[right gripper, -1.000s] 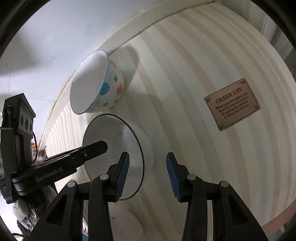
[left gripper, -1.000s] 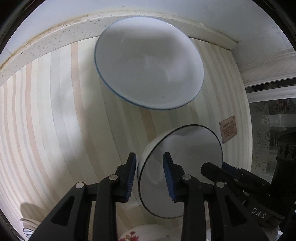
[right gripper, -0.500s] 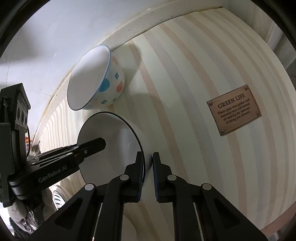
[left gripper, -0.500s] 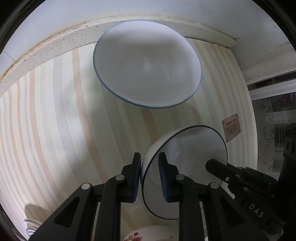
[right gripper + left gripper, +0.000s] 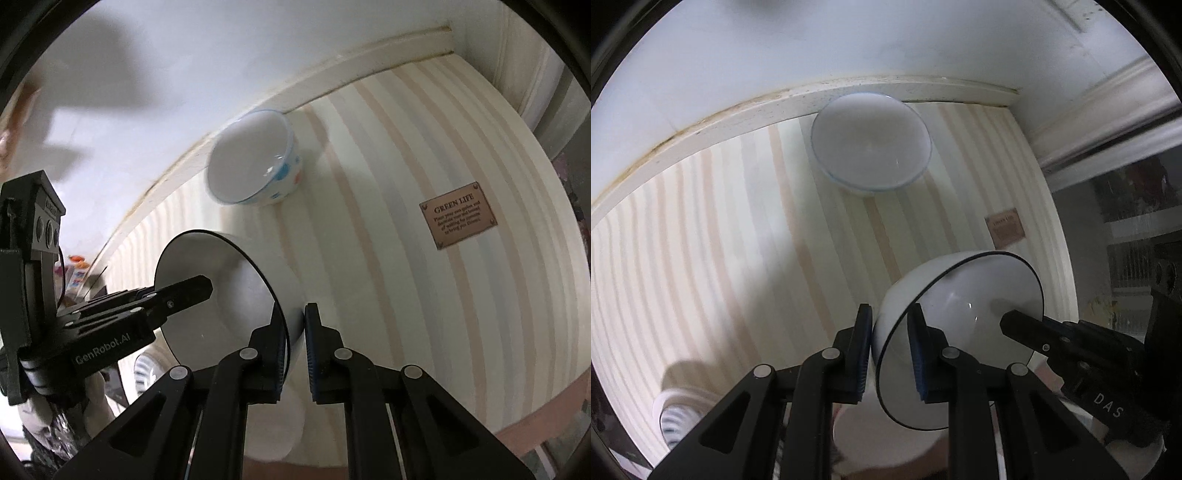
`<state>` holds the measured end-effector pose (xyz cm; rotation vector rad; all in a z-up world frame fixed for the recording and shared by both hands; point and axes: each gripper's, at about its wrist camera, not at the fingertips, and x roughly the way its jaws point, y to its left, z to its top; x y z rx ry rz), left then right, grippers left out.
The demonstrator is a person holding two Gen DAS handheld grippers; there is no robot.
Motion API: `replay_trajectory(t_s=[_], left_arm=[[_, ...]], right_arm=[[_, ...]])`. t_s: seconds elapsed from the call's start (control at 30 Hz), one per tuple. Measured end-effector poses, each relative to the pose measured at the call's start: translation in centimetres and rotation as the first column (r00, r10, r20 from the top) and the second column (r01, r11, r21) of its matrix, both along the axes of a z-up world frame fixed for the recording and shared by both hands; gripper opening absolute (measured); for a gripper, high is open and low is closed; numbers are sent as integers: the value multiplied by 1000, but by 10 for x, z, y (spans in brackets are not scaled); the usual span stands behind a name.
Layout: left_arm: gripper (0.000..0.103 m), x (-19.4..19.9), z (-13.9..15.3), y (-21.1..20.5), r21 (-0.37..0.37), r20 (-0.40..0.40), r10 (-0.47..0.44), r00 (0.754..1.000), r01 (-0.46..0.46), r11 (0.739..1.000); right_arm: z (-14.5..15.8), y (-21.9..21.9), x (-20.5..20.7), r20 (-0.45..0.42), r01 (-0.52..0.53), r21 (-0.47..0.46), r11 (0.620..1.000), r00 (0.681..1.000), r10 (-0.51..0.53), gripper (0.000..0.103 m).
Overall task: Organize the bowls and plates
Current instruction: 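Carry the white bowl with both tools and lower it into the black-rimmed bowl, then open both tools and release the nested bowls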
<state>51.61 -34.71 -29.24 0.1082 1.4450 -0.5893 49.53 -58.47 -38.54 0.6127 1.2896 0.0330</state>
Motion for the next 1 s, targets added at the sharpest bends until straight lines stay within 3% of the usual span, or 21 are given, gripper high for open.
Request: replay_trajectory(t_s=[0.23,0.4,0.6,1.0], left_arm=[[17,-42,-1,30,23,-39,-21,999,22,999],[17,-59,-24,48,39,-112,-6,994,11,999],[17,-69,-50,50,90,-137,-2,991,15,996],[17,-76,-61,27,169,-86,-54,995,68,983]], right_arm=[[16,28,-44,-22,-49,27,998,999,49,11],[3,47,-70,-70,-76,55,996,994,80,11],[-23,60,-85,-133,-79,71,994,987,88,11],[-52,62,-83,-199,-56,72,996,978,70,12]])
